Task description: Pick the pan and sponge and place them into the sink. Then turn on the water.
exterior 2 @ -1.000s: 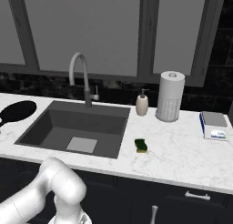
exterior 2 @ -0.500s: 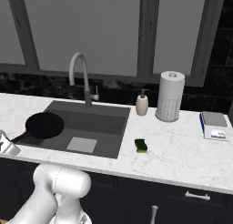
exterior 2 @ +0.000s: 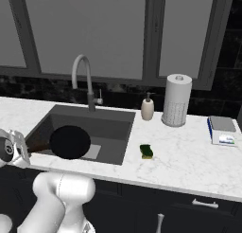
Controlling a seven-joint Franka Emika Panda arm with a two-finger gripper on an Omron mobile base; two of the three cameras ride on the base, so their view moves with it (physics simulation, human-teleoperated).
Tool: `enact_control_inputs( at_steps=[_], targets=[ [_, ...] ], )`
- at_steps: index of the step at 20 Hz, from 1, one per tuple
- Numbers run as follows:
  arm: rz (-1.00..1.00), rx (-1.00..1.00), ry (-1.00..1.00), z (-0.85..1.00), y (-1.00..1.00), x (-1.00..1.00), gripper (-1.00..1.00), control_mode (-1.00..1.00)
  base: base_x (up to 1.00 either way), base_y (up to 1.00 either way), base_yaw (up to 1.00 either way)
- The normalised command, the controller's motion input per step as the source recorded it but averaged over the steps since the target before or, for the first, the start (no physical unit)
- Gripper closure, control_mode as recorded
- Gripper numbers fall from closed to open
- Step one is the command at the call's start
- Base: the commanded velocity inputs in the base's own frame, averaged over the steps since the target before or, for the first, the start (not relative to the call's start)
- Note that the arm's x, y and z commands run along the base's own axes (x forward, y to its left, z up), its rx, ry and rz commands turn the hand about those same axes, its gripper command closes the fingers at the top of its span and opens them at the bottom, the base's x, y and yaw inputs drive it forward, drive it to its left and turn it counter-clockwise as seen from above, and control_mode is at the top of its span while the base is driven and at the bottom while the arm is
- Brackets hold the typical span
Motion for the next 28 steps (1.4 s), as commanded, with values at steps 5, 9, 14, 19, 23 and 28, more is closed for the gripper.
enact_control_inputs(
  at_steps=[5,9,14,19,23,28],
  targets=[
    [-0.11,0.0,0.01,0.23,-0.22,0.32,1.0,-1.0,0.0,0.0,0.0],
    [0.0,0.0,0.0,0.31,-0.03,0.36,1.0,-1.0,0.0,0.0,0.0],
    [0.0,0.0,0.0,0.14,0.0,0.32,1.0,-1.0,0.0,0.0,0.0],
    [-0.01,0.0,0.0,0.1,0.0,0.23,1.0,-1.0,0.0,0.0,0.0],
    [-0.06,0.0,0.06,0.03,0.0,0.24,1.0,-1.0,0.0,0.0,0.0],
    [-0.09,0.0,0.15,0.0,0.0,0.41,1.0,-1.0,0.0,0.0,0.0]
  ],
)
